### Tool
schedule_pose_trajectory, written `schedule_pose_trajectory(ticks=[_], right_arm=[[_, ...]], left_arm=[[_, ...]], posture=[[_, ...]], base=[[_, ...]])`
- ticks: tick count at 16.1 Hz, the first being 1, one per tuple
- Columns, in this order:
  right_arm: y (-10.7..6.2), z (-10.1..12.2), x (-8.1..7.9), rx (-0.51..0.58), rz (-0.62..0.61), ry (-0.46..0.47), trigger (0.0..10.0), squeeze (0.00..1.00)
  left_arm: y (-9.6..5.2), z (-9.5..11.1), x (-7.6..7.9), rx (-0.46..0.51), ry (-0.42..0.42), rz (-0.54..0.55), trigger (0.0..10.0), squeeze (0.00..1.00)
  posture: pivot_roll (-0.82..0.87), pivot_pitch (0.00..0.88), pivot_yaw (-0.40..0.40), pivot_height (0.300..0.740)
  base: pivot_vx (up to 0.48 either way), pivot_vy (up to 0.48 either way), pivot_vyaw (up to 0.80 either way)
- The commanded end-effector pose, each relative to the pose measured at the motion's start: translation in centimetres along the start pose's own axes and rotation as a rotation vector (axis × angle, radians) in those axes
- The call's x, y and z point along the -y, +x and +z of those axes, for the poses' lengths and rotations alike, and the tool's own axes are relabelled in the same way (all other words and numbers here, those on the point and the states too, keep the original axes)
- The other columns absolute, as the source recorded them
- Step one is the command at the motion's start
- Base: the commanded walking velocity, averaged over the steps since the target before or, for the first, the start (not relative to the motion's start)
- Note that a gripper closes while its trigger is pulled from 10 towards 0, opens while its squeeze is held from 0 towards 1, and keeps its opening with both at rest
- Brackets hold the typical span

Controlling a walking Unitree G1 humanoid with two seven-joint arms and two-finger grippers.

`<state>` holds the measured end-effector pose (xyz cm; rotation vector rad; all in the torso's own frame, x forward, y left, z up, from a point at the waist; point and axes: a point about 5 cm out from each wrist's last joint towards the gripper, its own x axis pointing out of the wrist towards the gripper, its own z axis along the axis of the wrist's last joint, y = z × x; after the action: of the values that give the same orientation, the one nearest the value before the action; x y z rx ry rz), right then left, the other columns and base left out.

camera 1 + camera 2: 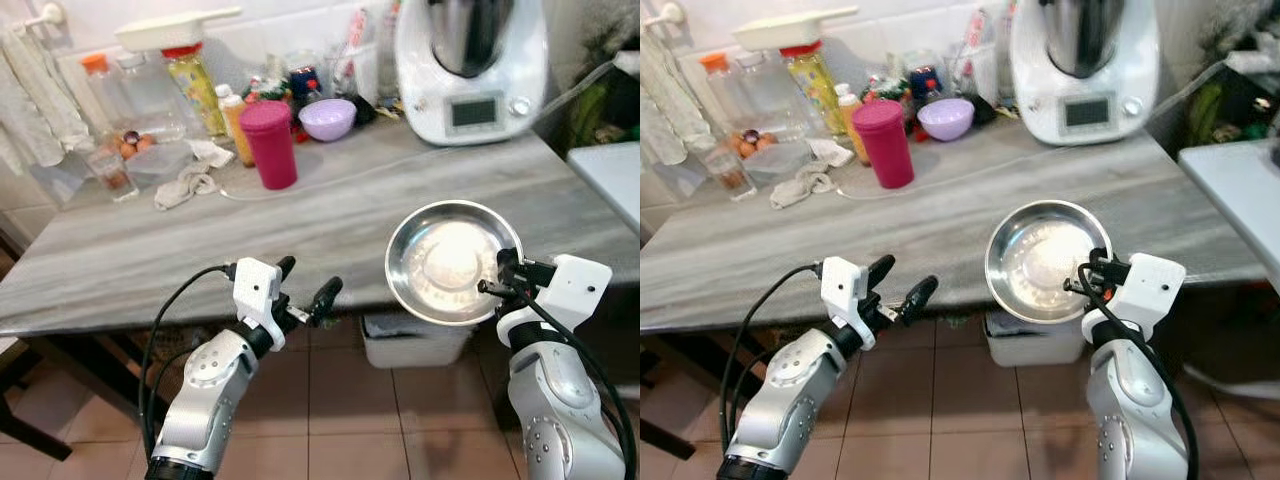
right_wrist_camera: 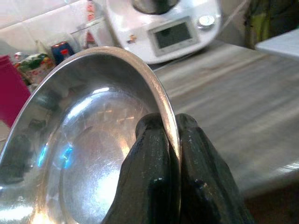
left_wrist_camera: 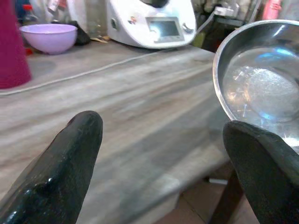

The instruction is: Setting the table

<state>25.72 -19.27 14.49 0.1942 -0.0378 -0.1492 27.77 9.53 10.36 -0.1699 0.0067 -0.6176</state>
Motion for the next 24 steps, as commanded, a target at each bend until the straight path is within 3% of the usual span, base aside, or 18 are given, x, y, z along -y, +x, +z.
schedule_pose_trajectory(ticks=[1, 8, 10, 12, 13, 16, 19, 24], right_arm=[[0.1, 0.4, -1.1, 0.021, 0.045, 0.018, 10.0, 0.00], [1.1, 0.6, -1.9, 0.011, 0.050, -0.046, 10.0, 0.00], [2.0, 1.0, -1.8, 0.037, 0.035, -0.070, 10.0, 0.00], [2.5, 1.2, -2.1, 0.031, 0.069, -0.022, 10.0, 0.00], [2.7, 1.2, -1.9, 0.031, 0.057, -0.052, 10.0, 0.00], [2.8, 0.3, -2.6, -0.043, 0.132, 0.067, 10.0, 0.00], [3.7, -1.0, -3.3, -0.112, 0.103, 0.167, 10.0, 0.00], [5.4, -2.5, -5.1, -0.210, 0.113, 0.213, 10.0, 0.00]], left_arm=[[-0.6, 0.1, -1.0, -0.007, 0.022, 0.034, 10.0, 0.00], [-1.7, 0.2, -1.9, -0.008, 0.048, 0.085, 10.0, 0.00], [-2.8, -0.1, -2.7, -0.036, 0.074, 0.100, 10.0, 0.00], [-3.7, -0.3, -3.1, -0.059, 0.105, 0.092, 10.0, 0.00], [-4.3, -0.5, -3.3, -0.077, 0.123, 0.079, 10.0, 0.00], [-5.6, -0.8, -3.5, -0.120, 0.170, 0.034, 10.0, 0.00], [-5.8, -0.6, -3.6, -0.132, 0.194, 0.009, 10.0, 0.00], [-5.3, -0.5, -2.8, -0.127, 0.207, -0.064, 10.0, 0.00]], posture=[[-0.26, 0.018, 0.121, 0.740], [-0.25, 0.028, 0.124, 0.740], [-0.25, 0.028, 0.124, 0.740], [-0.24, 0.030, 0.124, 0.740], [-0.24, 0.029, 0.122, 0.740], [-0.24, 0.029, 0.122, 0.740], [-0.23, 0.033, 0.130, 0.740], [-0.23, 0.029, 0.141, 0.740]], base=[[0.345, 0.000, 0.00], [0.196, 0.000, 0.00], [0.000, 0.000, 0.00], [0.000, 0.000, 0.00], [0.000, 0.000, 0.00], [0.000, 0.000, 0.00], [0.000, 0.000, 0.00], [0.000, 0.000, 0.00]])
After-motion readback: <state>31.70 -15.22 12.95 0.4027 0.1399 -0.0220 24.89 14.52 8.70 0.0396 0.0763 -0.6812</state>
